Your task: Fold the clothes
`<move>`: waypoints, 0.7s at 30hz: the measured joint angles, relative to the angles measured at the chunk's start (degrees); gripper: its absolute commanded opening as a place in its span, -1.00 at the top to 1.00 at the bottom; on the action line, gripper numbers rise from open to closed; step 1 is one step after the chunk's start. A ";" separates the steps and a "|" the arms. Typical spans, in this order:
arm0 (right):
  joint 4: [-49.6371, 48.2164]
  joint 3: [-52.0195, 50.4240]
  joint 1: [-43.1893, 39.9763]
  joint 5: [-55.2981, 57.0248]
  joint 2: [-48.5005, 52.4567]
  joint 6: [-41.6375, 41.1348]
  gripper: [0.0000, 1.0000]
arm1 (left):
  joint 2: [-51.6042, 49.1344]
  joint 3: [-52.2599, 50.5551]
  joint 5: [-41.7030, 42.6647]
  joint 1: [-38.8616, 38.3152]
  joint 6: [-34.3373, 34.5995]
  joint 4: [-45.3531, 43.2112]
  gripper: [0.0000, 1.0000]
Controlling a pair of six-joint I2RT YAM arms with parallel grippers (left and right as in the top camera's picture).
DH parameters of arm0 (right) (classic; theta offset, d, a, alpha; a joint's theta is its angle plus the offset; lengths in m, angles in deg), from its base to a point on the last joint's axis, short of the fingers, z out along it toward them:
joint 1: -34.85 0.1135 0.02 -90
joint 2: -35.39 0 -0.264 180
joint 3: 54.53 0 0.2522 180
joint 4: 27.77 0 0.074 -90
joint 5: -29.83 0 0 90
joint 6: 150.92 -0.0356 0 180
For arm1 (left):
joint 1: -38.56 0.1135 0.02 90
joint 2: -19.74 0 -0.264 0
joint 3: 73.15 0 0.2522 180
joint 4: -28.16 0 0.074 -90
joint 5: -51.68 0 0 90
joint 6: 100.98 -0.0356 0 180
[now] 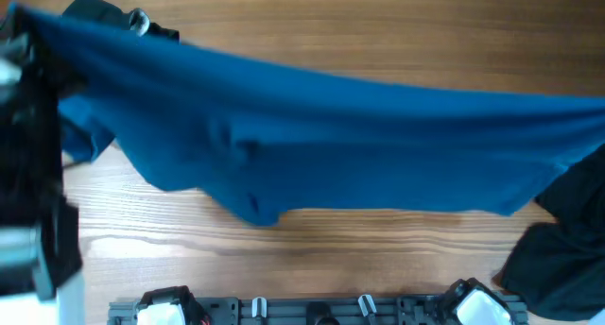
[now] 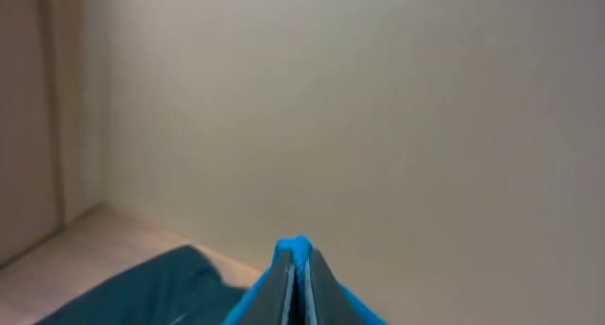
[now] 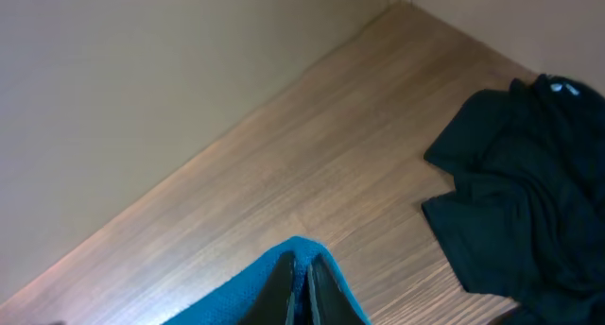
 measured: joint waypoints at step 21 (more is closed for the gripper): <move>-21.84 0.22 13.51 -0.59 53.62 3.63 -0.72 | -59.47 0.66 11.74 -9.53 -0.90 -18.51 -1.00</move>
